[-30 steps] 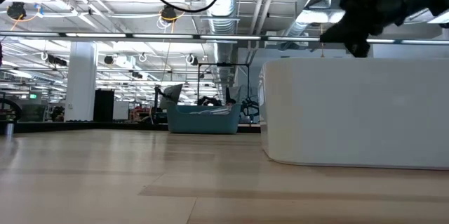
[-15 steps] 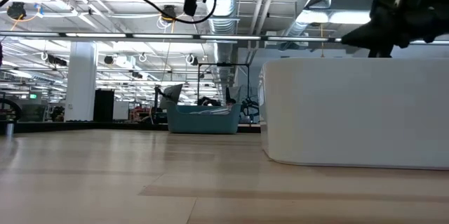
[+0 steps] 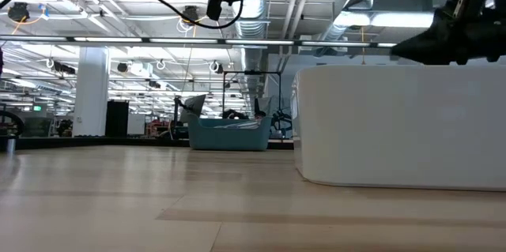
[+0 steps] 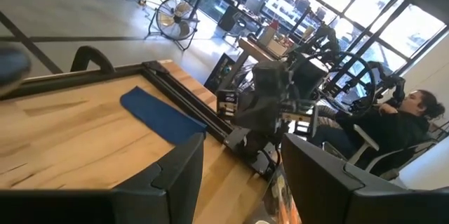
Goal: Pick & Place Toothbrushes
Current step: Return to Home Position
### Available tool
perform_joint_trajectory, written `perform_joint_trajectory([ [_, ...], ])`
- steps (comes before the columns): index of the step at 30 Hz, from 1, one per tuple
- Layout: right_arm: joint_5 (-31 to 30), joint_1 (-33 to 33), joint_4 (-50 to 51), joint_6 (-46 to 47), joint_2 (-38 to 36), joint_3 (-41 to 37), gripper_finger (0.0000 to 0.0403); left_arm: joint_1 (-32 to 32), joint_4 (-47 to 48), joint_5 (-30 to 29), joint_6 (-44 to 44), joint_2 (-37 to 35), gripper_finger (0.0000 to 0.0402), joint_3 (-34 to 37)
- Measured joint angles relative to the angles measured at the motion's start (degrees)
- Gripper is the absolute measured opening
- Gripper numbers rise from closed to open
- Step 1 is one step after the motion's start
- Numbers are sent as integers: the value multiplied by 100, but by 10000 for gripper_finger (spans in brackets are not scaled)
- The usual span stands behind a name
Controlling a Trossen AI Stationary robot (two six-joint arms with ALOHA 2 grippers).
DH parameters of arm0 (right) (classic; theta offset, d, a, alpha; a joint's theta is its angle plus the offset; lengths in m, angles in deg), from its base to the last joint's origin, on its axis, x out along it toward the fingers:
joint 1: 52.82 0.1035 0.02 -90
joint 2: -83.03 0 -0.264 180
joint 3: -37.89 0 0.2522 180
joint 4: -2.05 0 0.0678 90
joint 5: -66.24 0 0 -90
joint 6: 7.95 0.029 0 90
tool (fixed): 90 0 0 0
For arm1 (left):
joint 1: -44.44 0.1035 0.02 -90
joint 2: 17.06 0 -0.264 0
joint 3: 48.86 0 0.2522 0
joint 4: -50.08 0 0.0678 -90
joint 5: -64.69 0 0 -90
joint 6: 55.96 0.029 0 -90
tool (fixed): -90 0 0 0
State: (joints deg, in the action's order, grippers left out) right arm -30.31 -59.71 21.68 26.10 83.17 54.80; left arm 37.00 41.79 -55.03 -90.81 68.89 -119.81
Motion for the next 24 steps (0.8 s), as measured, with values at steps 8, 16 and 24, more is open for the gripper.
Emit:
perform_joint_trajectory([
  [8,-80,8,-90,380,263,-32,0,-2,7,0,4,-2,187,0],
  [16,-80,6,-85,398,287,-32,0,-18,4,425,5,-25,187,1],
  [24,-80,6,-83,398,287,-32,0,285,598,2808,1493,-753,187,5],
])
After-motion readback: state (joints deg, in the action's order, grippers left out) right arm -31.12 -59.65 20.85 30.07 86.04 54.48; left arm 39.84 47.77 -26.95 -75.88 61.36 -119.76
